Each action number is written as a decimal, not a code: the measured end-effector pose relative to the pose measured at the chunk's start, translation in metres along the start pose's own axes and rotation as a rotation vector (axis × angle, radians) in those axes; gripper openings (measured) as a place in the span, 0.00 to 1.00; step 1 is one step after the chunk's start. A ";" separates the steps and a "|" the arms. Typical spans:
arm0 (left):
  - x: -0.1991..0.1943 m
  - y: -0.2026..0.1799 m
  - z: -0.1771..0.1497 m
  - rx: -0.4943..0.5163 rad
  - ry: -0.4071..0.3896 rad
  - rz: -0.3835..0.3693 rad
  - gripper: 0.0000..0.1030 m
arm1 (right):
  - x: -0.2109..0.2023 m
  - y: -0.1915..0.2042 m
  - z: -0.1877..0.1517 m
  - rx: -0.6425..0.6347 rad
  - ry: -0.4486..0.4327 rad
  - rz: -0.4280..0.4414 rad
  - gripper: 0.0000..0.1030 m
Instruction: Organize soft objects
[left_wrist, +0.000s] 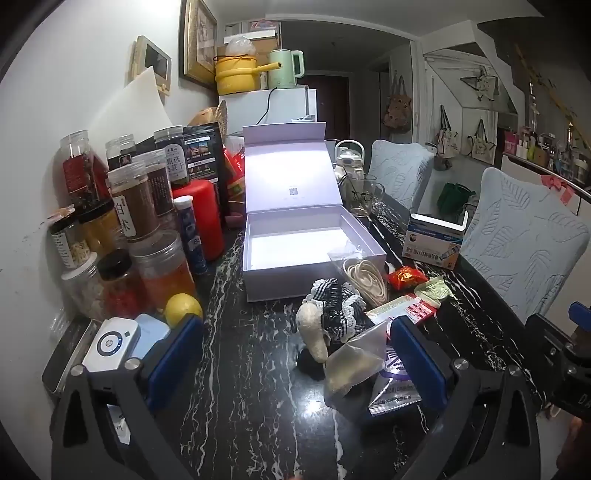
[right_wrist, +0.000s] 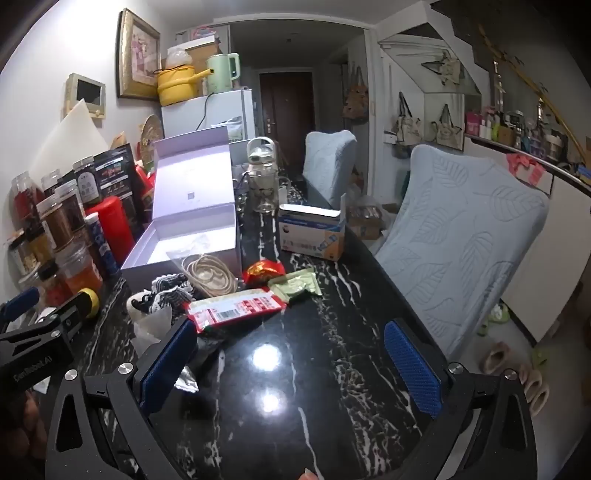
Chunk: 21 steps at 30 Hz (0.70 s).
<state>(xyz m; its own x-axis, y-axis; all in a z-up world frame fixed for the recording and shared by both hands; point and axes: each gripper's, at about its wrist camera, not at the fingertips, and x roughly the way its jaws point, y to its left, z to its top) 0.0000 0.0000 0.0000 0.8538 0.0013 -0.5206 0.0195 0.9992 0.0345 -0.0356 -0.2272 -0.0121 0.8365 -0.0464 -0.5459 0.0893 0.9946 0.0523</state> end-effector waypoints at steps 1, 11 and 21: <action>0.000 0.001 0.000 -0.010 -0.001 -0.009 1.00 | 0.000 0.001 0.000 -0.004 -0.002 -0.002 1.00; -0.003 -0.002 0.000 -0.009 -0.001 -0.008 1.00 | 0.000 0.003 -0.001 -0.014 -0.003 -0.014 1.00; -0.003 -0.001 0.000 -0.005 -0.001 -0.011 1.00 | -0.002 0.004 0.000 -0.012 -0.006 -0.008 1.00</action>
<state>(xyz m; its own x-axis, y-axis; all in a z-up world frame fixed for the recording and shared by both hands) -0.0029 -0.0008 0.0013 0.8542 -0.0092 -0.5198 0.0260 0.9993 0.0250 -0.0371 -0.2234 -0.0106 0.8393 -0.0551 -0.5409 0.0900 0.9952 0.0382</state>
